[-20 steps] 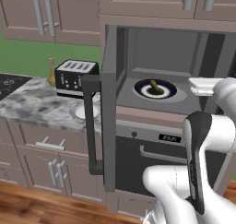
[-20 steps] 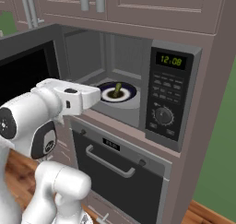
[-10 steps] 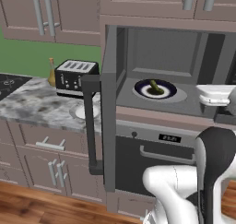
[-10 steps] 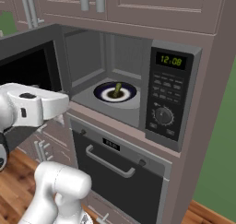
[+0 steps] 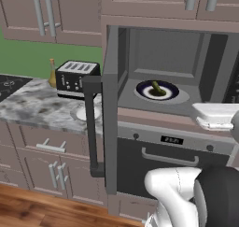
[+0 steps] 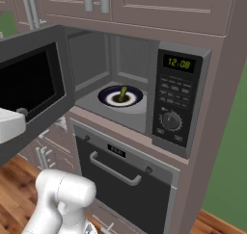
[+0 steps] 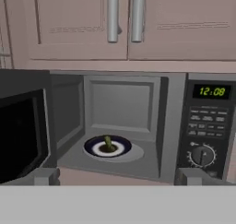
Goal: Pick the squash from the counter and place it in the microwave. Then turn on the microwave.
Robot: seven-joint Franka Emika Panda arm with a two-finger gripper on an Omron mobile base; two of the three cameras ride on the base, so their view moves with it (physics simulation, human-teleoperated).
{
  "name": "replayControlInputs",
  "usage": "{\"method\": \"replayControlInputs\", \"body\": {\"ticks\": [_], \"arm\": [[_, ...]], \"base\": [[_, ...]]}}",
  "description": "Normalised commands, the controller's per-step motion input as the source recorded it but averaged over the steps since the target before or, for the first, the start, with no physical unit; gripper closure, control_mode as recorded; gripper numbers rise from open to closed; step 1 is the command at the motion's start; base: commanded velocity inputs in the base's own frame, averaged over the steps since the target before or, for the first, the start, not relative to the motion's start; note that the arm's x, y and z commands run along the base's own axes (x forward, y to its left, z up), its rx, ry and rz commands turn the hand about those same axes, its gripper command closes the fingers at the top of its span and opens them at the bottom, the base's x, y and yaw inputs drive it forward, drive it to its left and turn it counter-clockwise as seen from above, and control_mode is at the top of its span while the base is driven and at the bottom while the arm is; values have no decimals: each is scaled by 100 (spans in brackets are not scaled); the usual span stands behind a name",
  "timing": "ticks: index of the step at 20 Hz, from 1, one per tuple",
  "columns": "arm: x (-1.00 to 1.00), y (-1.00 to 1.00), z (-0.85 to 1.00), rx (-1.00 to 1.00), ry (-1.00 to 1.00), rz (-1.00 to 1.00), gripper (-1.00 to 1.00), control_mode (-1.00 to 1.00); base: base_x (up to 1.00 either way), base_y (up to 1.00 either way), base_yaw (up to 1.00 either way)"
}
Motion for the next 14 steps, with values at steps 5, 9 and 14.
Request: {"method": "replayControlInputs", "body": {"ticks": [5, 9, 14], "arm": [[-31, 40, -10, 0, -1, 3, -100, -100], [-23, 38, -19, -1, 0, 5, -100, -100], [-15, 43, -20, -2, 0, 6, -100, -100]], "base": [[0, 0, 0], [0, 0, 0], [0, 0, 0]]}}
